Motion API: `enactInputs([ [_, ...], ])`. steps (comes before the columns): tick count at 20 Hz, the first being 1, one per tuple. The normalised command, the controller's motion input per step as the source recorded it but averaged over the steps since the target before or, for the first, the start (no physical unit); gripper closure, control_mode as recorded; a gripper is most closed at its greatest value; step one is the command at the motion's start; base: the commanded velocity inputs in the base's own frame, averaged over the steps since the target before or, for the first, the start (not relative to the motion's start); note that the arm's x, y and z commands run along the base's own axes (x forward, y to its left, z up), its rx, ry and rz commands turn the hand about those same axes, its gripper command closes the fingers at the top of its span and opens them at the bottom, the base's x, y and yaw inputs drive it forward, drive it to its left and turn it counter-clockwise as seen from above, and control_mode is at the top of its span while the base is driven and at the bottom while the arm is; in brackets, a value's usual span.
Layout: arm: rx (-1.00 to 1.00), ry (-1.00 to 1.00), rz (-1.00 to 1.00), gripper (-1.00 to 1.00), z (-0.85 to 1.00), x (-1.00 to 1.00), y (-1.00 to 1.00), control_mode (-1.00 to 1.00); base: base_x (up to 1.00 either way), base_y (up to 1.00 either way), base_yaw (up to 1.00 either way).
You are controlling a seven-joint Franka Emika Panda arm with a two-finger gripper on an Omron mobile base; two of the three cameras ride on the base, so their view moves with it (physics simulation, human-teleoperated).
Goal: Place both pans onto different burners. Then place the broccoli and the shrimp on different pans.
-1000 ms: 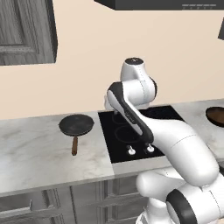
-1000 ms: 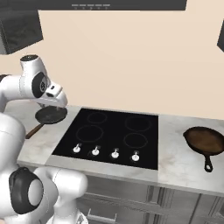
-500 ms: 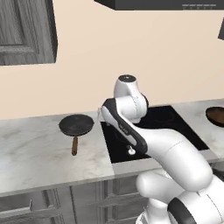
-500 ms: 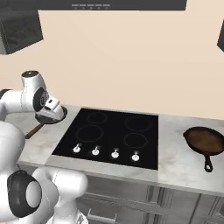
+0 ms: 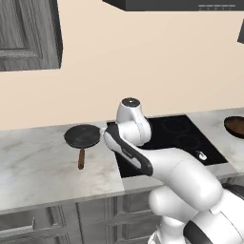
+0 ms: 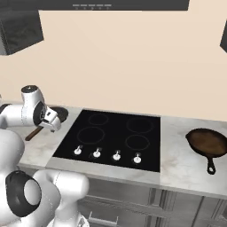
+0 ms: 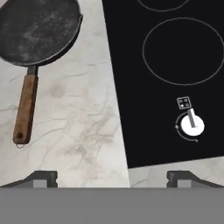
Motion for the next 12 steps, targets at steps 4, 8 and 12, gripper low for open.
enactInputs([
  [4, 0.00, 0.01, 0.00, -1.00, -0.24, 0.03, 0.30, -1.00, 0.00, 0.00, 0.00],
  [8, 0.00, 0.02, 0.00, -1.00, -0.18, 0.00, 0.27, -1.00, 0.00, 0.00, 0.00],
  [12, 0.00, 0.00, 0.00, -1.00, -0.08, 0.11, 0.31, -1.00, 0.00, 0.00, 0.00],
])
